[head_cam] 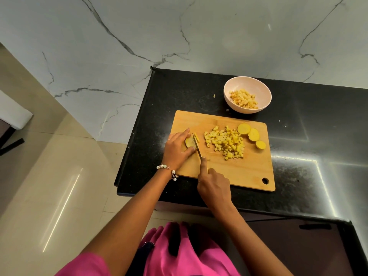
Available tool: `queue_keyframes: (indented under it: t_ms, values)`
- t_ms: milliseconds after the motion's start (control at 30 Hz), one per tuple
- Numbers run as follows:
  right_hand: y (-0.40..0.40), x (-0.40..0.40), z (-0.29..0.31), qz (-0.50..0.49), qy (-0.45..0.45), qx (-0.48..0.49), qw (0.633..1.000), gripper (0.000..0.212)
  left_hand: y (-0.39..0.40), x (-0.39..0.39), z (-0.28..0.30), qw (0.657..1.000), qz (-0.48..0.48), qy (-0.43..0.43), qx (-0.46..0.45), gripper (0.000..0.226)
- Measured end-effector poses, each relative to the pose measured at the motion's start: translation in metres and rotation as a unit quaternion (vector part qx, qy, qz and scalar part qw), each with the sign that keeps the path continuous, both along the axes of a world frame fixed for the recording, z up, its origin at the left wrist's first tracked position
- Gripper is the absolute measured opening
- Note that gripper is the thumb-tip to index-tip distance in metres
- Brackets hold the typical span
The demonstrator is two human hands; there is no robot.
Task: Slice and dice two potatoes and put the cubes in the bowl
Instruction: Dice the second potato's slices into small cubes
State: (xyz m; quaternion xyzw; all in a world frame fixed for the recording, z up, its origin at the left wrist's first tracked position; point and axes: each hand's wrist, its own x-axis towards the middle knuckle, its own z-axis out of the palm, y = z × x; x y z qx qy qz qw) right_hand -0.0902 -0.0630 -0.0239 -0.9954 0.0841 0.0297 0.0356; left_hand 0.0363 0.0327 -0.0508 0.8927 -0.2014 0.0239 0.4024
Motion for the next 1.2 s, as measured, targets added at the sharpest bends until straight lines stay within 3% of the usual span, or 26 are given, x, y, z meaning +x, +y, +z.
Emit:
queue_keyframes:
  t_ms: [67, 200, 367, 733, 933, 1067, 1200]
  values:
    - [0.0, -0.012, -0.003, -0.01, -0.008, -0.021, 1.0, 0.063, 0.0, 0.0, 0.0, 1.0, -0.001, 0.005, 0.002, 0.066]
    - [-0.004, -0.016, 0.009, -0.034, -0.04, 0.067, 0.996, 0.054, 0.002, 0.001, 0.001, 1.0, -0.005, 0.015, 0.007, 0.068]
    - [-0.006, 0.008, 0.014, -0.025, -0.05, 0.076, 0.996, 0.055, 0.003, 0.001, 0.0, 1.0, -0.006, 0.028, 0.005, 0.072]
    - [0.005, 0.026, 0.006, 0.005, 0.0, 0.006, 1.0, 0.055, 0.002, 0.003, -0.002, 1.0, 0.007, 0.021, -0.01, 0.07]
    - [0.001, -0.011, 0.001, 0.0, 0.015, -0.044, 0.999, 0.068, 0.002, 0.002, 0.0, 1.0, 0.009, 0.022, -0.019, 0.069]
    - [-0.007, -0.01, 0.013, -0.013, -0.003, 0.08, 0.997, 0.057, 0.003, 0.002, 0.002, 0.999, 0.007, 0.047, -0.013, 0.072]
    - [-0.004, 0.006, 0.014, -0.018, -0.034, 0.066, 0.997, 0.055, 0.007, 0.005, 0.003, 0.998, -0.006, 0.057, -0.006, 0.075]
